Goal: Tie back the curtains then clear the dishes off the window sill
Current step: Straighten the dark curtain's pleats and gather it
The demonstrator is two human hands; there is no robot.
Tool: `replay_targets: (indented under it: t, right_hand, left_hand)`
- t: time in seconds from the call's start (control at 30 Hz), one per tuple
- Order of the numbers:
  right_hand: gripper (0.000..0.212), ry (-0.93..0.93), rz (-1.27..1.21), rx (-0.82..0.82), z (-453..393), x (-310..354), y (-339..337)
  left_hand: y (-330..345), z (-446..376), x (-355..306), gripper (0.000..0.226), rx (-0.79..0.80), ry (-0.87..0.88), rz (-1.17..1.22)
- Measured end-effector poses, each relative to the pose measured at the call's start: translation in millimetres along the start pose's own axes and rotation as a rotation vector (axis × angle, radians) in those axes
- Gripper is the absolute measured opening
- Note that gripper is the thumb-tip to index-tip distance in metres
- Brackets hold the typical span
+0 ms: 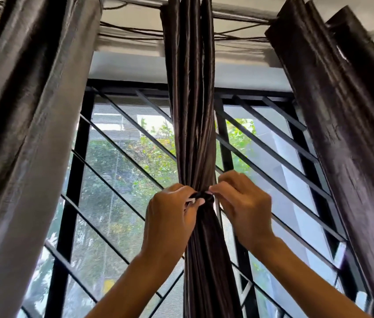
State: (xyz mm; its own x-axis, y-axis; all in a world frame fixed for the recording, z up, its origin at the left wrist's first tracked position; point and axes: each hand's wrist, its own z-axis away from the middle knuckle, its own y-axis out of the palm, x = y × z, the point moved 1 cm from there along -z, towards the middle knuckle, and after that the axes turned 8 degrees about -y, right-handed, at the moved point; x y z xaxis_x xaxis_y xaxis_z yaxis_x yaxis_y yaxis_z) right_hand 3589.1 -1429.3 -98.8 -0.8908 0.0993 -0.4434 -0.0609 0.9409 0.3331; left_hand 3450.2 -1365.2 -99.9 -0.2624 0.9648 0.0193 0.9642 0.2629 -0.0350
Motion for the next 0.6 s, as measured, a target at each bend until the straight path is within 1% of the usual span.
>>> replay_targets:
  t: [0.1,0.27,0.37,0.47,0.53,0.6]
  right_hand:
    - [0.005,0.116,-0.186,0.025,11.1,-0.6,8.6]
    - [0.019,0.200,-0.446,0.088,19.9,4.4,13.8]
    - [0.032,0.213,-0.476,0.164,22.9,6.0,12.8]
    - [0.049,0.297,-0.502,0.177,17.4,5.4,12.9]
    - [0.050,0.302,-0.500,0.194,15.1,6.0,15.5]
    - [0.042,0.309,-0.540,0.223,14.7,9.0,15.5]
  left_hand:
    - [1.6,1.8,0.9,0.011,-0.027,-0.046,0.026]
    - [0.6,3.3,8.1,0.010,-0.032,-0.100,0.066]
    - [-2.5,1.5,14.8,0.014,-0.020,-0.140,0.143]
    - [-4.4,2.9,16.4,0.015,0.026,-0.128,0.201]
    - [-5.4,5.2,15.4,0.012,0.036,-0.118,0.210]
    - [-6.6,7.0,16.0,0.010,0.000,-0.160,0.221]
